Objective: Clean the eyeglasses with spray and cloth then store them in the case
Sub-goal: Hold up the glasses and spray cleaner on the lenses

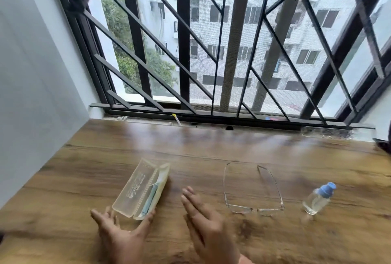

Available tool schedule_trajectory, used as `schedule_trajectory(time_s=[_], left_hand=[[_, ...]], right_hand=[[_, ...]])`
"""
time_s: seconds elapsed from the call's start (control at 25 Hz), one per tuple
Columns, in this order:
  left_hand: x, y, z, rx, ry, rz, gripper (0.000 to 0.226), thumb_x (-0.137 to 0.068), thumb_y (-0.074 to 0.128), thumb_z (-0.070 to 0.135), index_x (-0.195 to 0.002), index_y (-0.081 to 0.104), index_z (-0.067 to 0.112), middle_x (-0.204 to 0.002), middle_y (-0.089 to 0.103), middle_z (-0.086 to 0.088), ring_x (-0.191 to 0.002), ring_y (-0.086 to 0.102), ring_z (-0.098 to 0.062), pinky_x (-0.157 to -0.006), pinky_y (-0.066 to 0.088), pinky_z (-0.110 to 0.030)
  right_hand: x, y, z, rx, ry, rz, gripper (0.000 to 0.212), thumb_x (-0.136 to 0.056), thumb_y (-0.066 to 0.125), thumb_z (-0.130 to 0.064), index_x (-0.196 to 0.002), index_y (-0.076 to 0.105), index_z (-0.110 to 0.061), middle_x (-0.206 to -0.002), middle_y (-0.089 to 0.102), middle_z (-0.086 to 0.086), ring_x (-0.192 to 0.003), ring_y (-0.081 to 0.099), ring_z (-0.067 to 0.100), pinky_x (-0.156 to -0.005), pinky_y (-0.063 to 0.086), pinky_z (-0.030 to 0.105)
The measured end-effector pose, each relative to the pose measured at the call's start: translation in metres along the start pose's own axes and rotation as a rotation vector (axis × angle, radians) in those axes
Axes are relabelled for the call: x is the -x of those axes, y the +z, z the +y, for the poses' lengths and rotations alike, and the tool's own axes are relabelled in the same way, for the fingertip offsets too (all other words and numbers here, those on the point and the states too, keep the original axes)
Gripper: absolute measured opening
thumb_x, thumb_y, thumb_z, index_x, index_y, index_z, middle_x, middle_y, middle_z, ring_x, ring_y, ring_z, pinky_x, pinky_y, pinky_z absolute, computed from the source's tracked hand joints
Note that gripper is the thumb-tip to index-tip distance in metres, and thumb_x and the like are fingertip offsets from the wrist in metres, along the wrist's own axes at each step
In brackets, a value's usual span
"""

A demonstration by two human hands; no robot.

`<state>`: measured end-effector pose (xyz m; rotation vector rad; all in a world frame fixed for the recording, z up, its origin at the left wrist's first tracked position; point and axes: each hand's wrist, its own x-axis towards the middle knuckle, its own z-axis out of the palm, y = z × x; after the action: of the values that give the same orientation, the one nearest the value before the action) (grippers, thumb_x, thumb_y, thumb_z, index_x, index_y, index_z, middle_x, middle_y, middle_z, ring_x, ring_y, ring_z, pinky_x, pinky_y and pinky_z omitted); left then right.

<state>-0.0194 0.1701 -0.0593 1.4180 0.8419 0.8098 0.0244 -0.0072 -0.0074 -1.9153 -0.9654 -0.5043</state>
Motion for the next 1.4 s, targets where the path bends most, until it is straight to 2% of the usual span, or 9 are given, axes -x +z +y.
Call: schedule_trajectory(time_s=[0.12, 0.24, 0.4, 0.52, 0.64, 0.72, 0.88, 1.08, 1.4], left_hand=[[0.003, 0.004, 0.010, 0.042, 0.089, -0.064, 0.161, -0.019, 0.081, 0.056, -0.146, -0.004, 0.006, -0.147, 0.029, -0.020, -0.130, 0.035, -0.020, -0.108, 0.030, -0.030], [0.013, 0.007, 0.016, 0.047, 0.146, -0.040, 0.165, -0.018, 0.061, 0.089, -0.146, -0.002, 0.005, -0.143, 0.034, -0.025, -0.124, 0.043, -0.025, -0.097, 0.038, -0.015], [0.022, 0.008, 0.017, -0.287, 0.280, 0.081, 0.148, -0.038, 0.042, 0.097, -0.145, 0.010, 0.001, -0.138, 0.034, -0.033, -0.125, 0.040, -0.045, -0.102, 0.036, -0.048], [0.028, 0.008, 0.011, -0.438, 0.475, 0.057, 0.125, -0.056, 0.038, 0.090, -0.143, 0.020, 0.003, -0.142, 0.033, -0.026, -0.130, 0.030, -0.041, -0.106, 0.025, -0.046], [0.038, 0.020, 0.009, -0.373, 0.681, -0.186, 0.073, -0.073, 0.043, 0.076, -0.129, 0.048, 0.030, -0.132, 0.050, 0.010, -0.128, 0.038, -0.036, -0.103, 0.029, -0.030], [0.054, 0.036, 0.002, -0.375, 0.887, -0.312, 0.057, -0.080, 0.055, 0.049, -0.122, 0.053, 0.011, -0.126, 0.050, -0.002, -0.131, 0.037, -0.013, -0.106, 0.028, -0.019], [0.072, 0.079, 0.002, -0.372, 1.143, -0.536, 0.031, -0.083, 0.055, 0.016, -0.107, 0.069, 0.003, -0.123, 0.061, -0.004, -0.114, 0.059, -0.013, -0.097, 0.046, -0.024], [0.068, 0.115, 0.013, -0.456, 1.197, -0.643, 0.038, -0.094, 0.036, 0.016, -0.100, 0.072, 0.004, -0.111, 0.068, -0.011, -0.103, 0.065, -0.024, -0.078, 0.056, -0.035], [0.063, 0.117, 0.008, -0.476, 1.187, -0.718, 0.034, -0.066, 0.073, -0.003, -0.099, 0.072, 0.004, -0.111, 0.068, -0.011, -0.105, 0.064, -0.022, -0.075, 0.057, -0.033]], right_hand=[[-0.048, 0.038, -0.001, 0.034, 0.024, -0.288, 0.042, -0.081, 0.054, 0.003, -0.123, 0.055, 0.007, -0.131, 0.054, 0.023, -0.128, 0.046, 0.033, -0.109, 0.036, 0.041], [-0.061, 0.059, 0.004, 0.093, 0.101, -0.496, 0.050, -0.083, 0.043, 0.000, -0.133, 0.042, 0.008, -0.144, 0.036, 0.027, -0.138, 0.030, 0.036, -0.118, 0.013, 0.034], [-0.047, 0.053, -0.001, 0.102, 0.096, -0.510, 0.049, -0.084, 0.044, -0.003, -0.132, 0.043, 0.008, -0.143, 0.036, 0.026, -0.137, 0.030, 0.039, -0.117, 0.017, 0.042], [-0.021, 0.023, 0.003, 0.052, 0.087, -0.191, 0.039, -0.085, 0.051, -0.001, -0.124, 0.055, 0.005, -0.134, 0.051, 0.019, -0.129, 0.045, 0.031, -0.105, 0.040, 0.038], [0.011, -0.036, 0.028, 0.152, 0.102, 0.104, 0.039, -0.086, 0.046, -0.003, -0.123, 0.058, 0.000, -0.135, 0.054, 0.011, -0.130, 0.045, 0.017, -0.105, 0.037, 0.022], [0.034, -0.078, 0.049, 0.309, 0.166, 0.196, 0.044, -0.080, 0.039, 0.001, -0.119, 0.060, 0.002, -0.135, 0.055, 0.006, -0.130, 0.045, 0.014, -0.102, 0.040, 0.018], [0.060, -0.121, 0.077, 0.468, 0.295, 0.194, 0.052, -0.074, 0.029, 0.001, -0.115, 0.062, 0.000, -0.141, 0.044, -0.021, -0.132, 0.035, -0.005, -0.096, 0.039, 0.013], [0.065, -0.123, 0.097, 0.551, 0.356, 0.151, 0.060, -0.059, 0.051, 0.032, -0.108, 0.067, 0.001, -0.118, 0.065, 0.012, -0.131, 0.027, -0.014, -0.106, 0.025, 0.006], [0.066, -0.121, 0.105, 0.618, 0.384, 0.139, 0.063, -0.049, 0.066, 0.033, -0.103, 0.070, 0.002, -0.112, 0.067, 0.015, -0.116, 0.049, 0.007, -0.103, 0.027, 0.004]])
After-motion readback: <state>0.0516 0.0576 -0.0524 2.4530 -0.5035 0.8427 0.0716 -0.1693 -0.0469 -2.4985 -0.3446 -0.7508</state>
